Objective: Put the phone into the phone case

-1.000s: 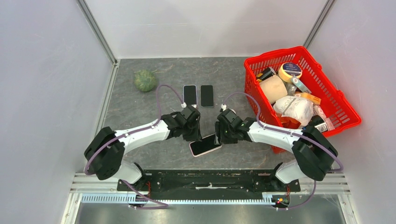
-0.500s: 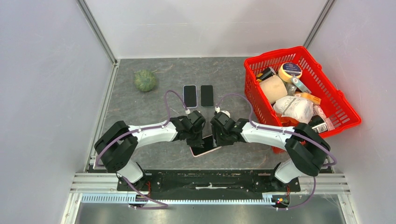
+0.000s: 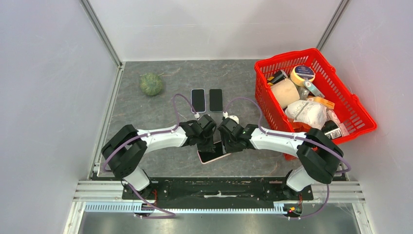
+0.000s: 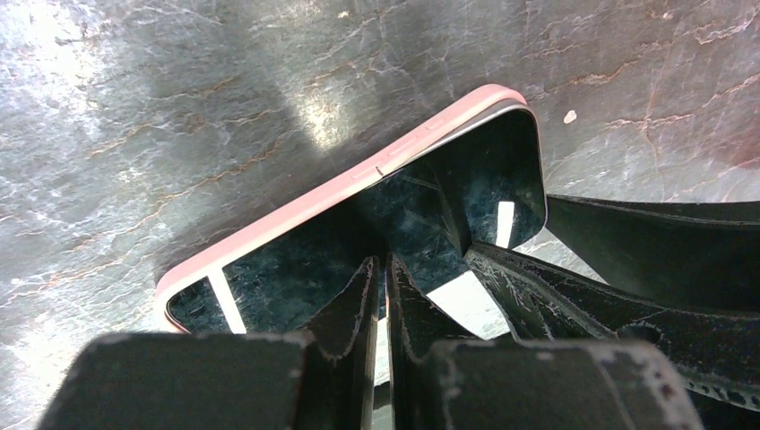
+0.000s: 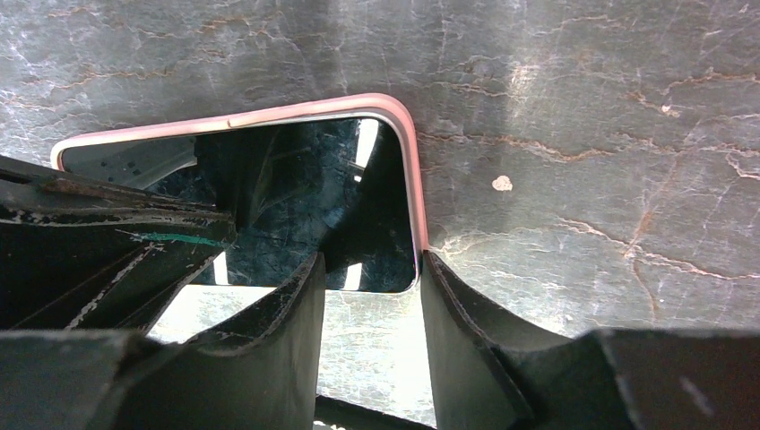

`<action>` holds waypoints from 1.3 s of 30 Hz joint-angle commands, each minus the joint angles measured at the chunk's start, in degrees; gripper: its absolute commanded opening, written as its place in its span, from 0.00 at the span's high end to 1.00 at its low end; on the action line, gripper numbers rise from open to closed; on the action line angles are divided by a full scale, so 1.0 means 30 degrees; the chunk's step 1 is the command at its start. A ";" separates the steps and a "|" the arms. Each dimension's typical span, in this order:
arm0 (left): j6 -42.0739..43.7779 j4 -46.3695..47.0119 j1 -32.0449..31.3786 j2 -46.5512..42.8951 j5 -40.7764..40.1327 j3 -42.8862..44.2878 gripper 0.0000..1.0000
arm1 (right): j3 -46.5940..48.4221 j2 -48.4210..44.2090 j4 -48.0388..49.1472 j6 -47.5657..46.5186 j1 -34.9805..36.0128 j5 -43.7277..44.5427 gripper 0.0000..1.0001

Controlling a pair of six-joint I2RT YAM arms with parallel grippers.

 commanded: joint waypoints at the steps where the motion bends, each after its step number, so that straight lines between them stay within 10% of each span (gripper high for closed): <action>1: -0.0412 -0.0769 -0.0117 0.0739 -0.1692 -0.0234 0.87 | -0.0748 0.1585 0.0824 -0.0447 0.0371 -0.0259 0.64; 18: -0.0223 -0.2166 -0.2199 -0.3258 -0.1418 -0.0642 0.80 | 0.0303 0.1812 0.2502 0.2617 0.1622 -0.2614 0.63; 29: -0.1290 -0.0694 -0.3645 -0.1568 -0.1247 -0.1293 0.84 | -0.0372 -0.0618 0.1262 0.1219 -0.0614 -0.2171 0.37; 39: -0.1936 -0.3528 -0.3337 -0.0882 -0.6179 -0.1445 0.88 | -0.0372 0.0017 0.2572 0.0628 -0.1178 -0.3755 0.32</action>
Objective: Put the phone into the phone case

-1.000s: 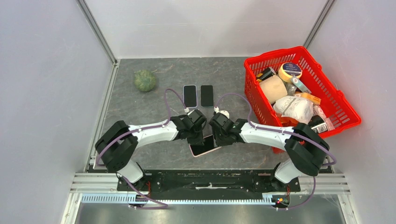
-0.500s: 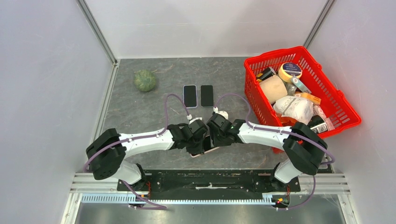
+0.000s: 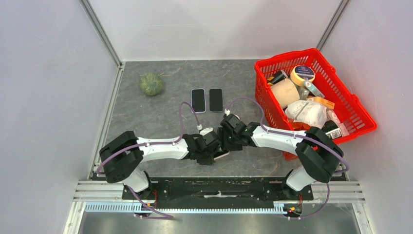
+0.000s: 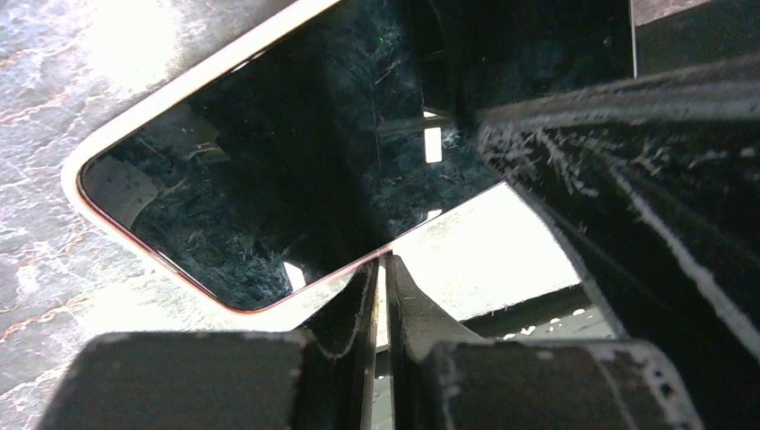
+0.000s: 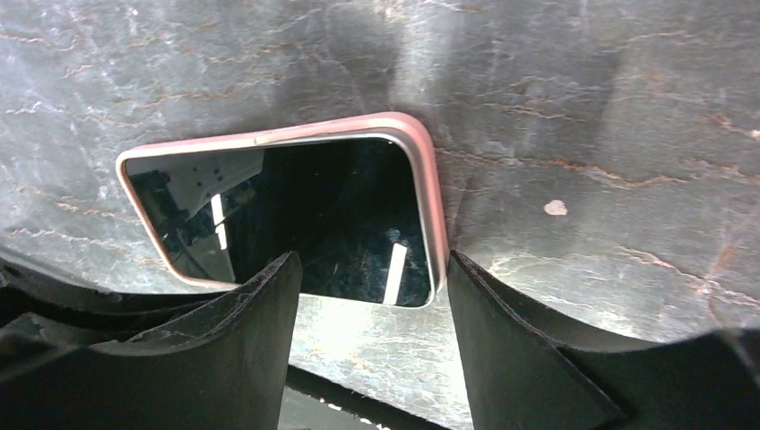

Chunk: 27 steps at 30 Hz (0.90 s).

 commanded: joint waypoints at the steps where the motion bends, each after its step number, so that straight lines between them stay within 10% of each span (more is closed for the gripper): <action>1: -0.0577 -0.2414 0.0472 0.0053 -0.4027 -0.0181 0.87 | -0.0095 -0.0063 0.1171 -0.0153 0.0038 -0.1147 0.32; 27: 0.1183 -0.2105 0.3768 -0.3086 -0.2906 -0.1605 0.88 | 0.0711 0.0740 0.0991 0.1257 0.0391 0.1684 0.78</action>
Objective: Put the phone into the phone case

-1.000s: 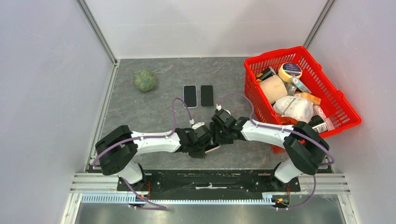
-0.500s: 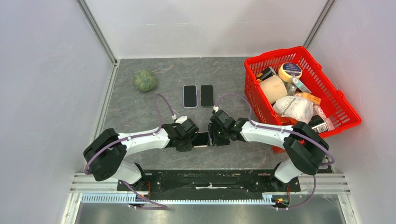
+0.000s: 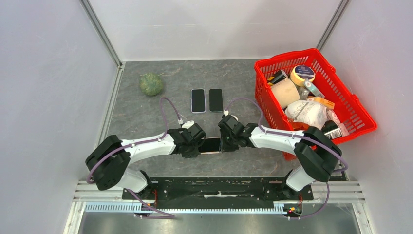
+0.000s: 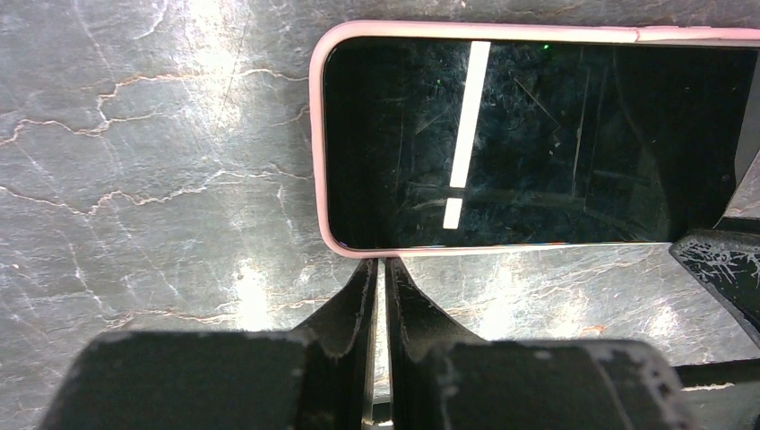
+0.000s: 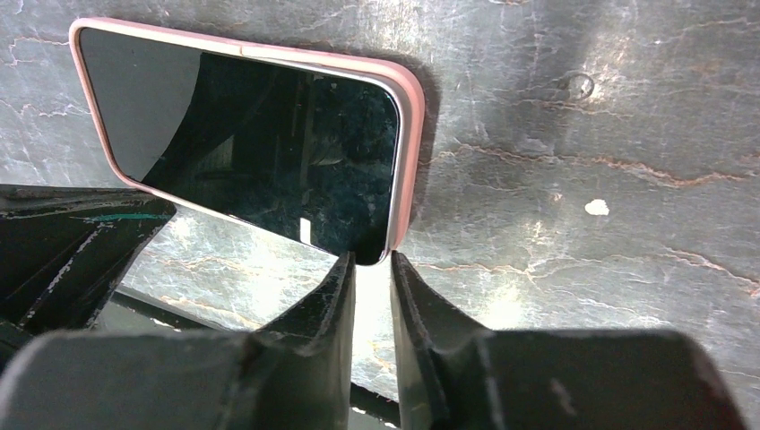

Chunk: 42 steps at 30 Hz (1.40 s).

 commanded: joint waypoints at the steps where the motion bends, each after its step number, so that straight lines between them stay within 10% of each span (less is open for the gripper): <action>1: 0.0658 0.0205 0.0154 -0.0448 -0.0859 -0.0026 0.88 | 0.0615 0.0631 0.0420 0.0300 -0.0046 0.1672 0.80; 31: 0.0834 0.0975 0.0155 -0.0021 -0.0230 0.0076 0.89 | 0.1766 0.4106 -0.0403 0.0574 0.1030 0.3022 0.95; 42: 0.0838 0.1486 0.0096 -0.0081 0.0169 -0.0106 0.89 | 0.3064 0.1169 -0.2348 -0.0889 0.0214 0.2309 0.71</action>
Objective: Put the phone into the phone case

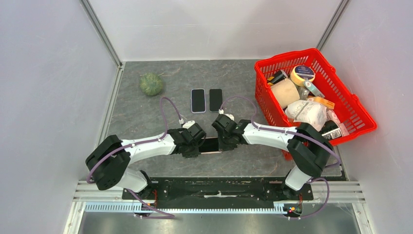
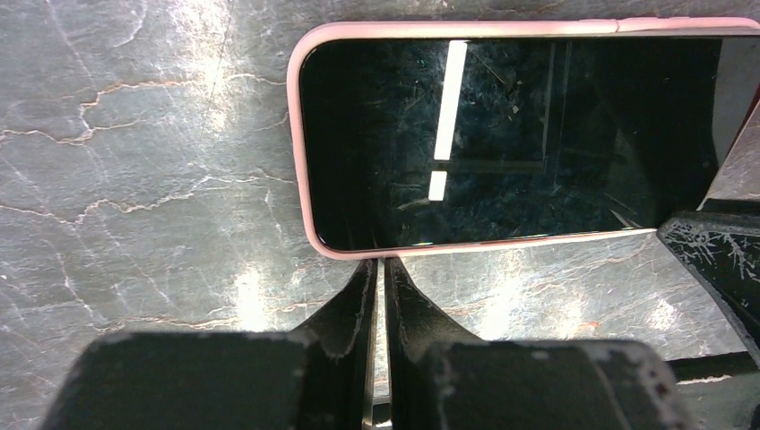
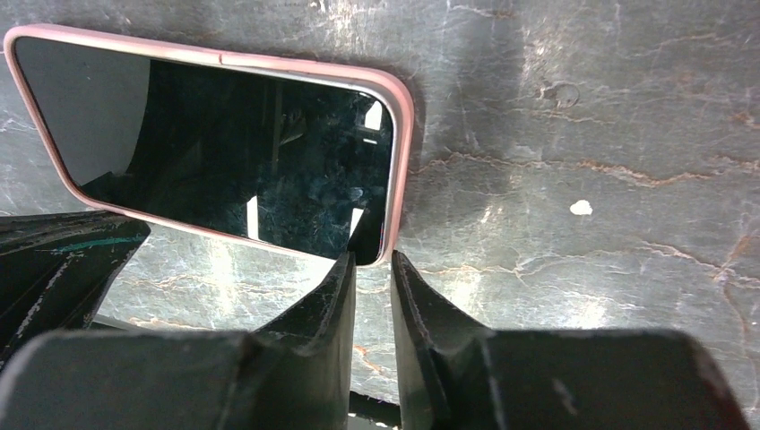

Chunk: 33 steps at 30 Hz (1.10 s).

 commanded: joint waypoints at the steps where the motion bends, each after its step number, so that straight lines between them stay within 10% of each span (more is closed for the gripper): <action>1: 0.0521 0.1167 0.0073 -0.0077 -0.0059 -0.0047 0.89 | 0.0719 -0.0438 0.0397 -0.0677 -0.0556 0.0643 0.71; 33: 0.0755 0.1276 0.0037 0.0755 0.0051 0.0501 0.90 | -0.1270 0.3808 -0.0345 0.0403 0.0986 0.3829 0.83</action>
